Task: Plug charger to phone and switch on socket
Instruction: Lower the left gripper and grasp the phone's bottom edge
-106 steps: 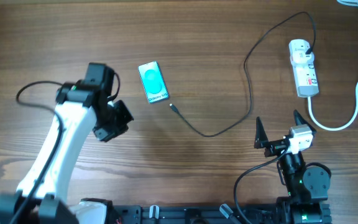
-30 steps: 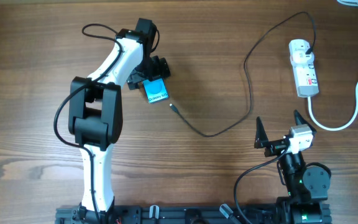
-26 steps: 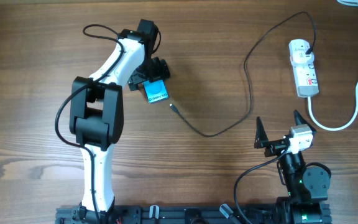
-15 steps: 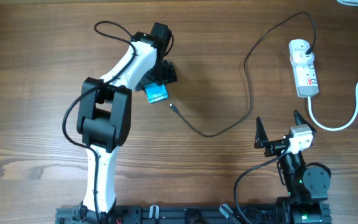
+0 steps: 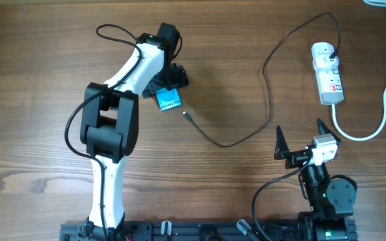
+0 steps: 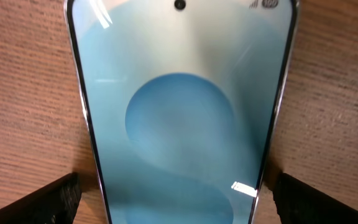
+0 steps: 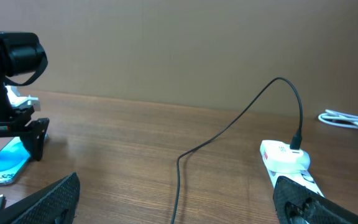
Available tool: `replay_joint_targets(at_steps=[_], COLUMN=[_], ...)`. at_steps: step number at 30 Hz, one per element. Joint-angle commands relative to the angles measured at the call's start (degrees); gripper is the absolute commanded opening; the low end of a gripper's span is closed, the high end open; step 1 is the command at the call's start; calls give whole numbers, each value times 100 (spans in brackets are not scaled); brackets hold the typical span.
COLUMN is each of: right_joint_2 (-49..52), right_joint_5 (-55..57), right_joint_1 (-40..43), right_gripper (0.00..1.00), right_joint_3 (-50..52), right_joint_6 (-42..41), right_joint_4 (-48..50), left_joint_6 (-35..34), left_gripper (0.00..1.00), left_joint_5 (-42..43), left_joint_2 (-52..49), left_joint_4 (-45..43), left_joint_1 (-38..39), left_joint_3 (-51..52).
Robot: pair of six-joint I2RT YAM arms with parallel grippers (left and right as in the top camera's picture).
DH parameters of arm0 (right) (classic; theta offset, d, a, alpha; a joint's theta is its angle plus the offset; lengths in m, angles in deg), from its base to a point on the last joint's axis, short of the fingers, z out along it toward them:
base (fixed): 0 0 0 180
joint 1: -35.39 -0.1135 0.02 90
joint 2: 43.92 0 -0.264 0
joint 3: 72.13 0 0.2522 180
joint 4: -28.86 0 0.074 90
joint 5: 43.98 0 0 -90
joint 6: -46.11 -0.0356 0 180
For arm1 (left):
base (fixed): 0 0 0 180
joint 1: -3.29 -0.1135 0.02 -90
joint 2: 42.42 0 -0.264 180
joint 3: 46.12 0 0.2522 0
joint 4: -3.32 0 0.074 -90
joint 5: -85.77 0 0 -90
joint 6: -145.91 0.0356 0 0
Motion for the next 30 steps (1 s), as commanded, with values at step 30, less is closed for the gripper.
replay_joint_targets(at_steps=[30], right_joint_2=[-46], right_joint_5=[57], right_joint_1=[24], right_gripper=[100], right_joint_3=[7], right_joint_6=[-9], right_joint_4=[15], left_joint_6=[-249], left_gripper=[65], left_joint_5=[-17], left_joint_2=[227], left_joint_4=[-168], left_joint_1=[11], left_joint_3=[26])
